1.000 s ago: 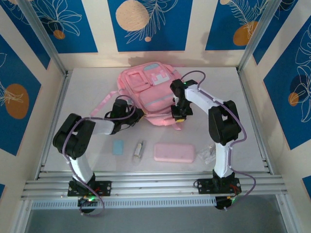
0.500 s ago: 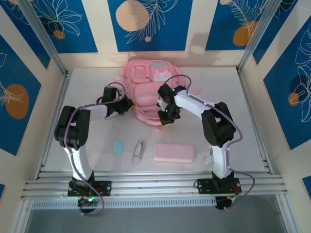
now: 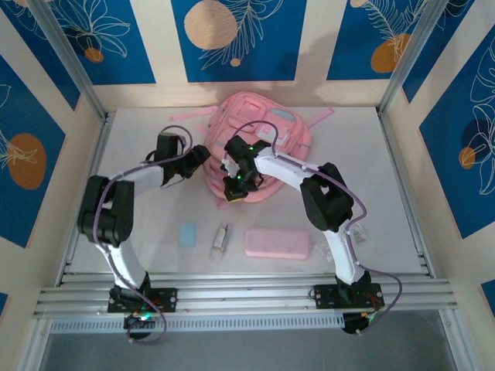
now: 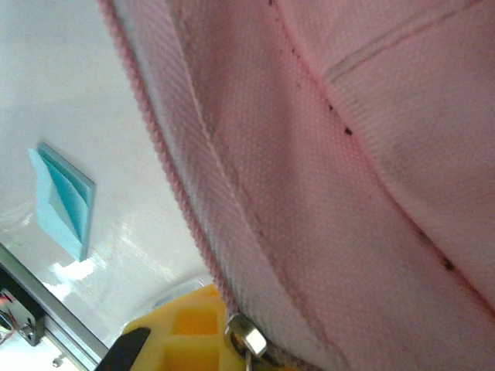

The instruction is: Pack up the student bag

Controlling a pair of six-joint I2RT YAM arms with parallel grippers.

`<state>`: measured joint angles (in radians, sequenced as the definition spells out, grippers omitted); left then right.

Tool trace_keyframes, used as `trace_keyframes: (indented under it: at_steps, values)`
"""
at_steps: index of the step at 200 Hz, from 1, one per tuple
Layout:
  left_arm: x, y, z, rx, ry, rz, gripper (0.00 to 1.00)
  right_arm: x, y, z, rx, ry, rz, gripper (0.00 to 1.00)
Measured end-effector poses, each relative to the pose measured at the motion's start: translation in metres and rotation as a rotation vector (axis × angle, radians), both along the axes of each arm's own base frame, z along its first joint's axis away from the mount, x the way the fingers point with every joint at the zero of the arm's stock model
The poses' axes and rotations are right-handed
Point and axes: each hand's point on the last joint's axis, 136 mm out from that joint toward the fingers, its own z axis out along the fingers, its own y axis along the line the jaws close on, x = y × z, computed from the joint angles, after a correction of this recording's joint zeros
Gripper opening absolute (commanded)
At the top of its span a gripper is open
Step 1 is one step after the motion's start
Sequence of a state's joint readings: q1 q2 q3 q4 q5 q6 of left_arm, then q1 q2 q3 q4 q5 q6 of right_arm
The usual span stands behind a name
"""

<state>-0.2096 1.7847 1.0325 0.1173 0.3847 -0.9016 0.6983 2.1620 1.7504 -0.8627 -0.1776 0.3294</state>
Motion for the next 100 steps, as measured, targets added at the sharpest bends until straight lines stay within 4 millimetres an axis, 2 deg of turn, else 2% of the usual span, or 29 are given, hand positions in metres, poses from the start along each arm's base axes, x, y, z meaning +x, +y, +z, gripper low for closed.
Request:
trace_keyframes:
  at_steps: [27, 52, 62, 78, 100]
  values:
    - [-0.033, -0.004, -0.003, -0.038, 0.026, 0.011, 0.69, 0.007, 0.005, 0.006, 0.054, 0.017, -0.04, 0.0]
    - [-0.051, -0.021, -0.017, -0.085, 0.07, 0.008, 0.67, 0.01, 0.014, 0.013, 0.119, 0.039, -0.054, 0.0]
    - [-0.052, -0.03, -0.021, -0.101, 0.079, 0.009, 0.57, 0.01, 0.016, 0.015, 0.136, 0.047, -0.056, 0.0]
    - [-0.046, -0.037, -0.027, -0.12, 0.076, 0.029, 0.28, 0.008, 0.017, 0.014, 0.15, 0.062, -0.055, 0.0]
    - [-0.042, -0.045, -0.039, -0.157, 0.09, 0.034, 0.01, 0.005, 0.011, 0.004, 0.134, 0.071, -0.053, 0.0]
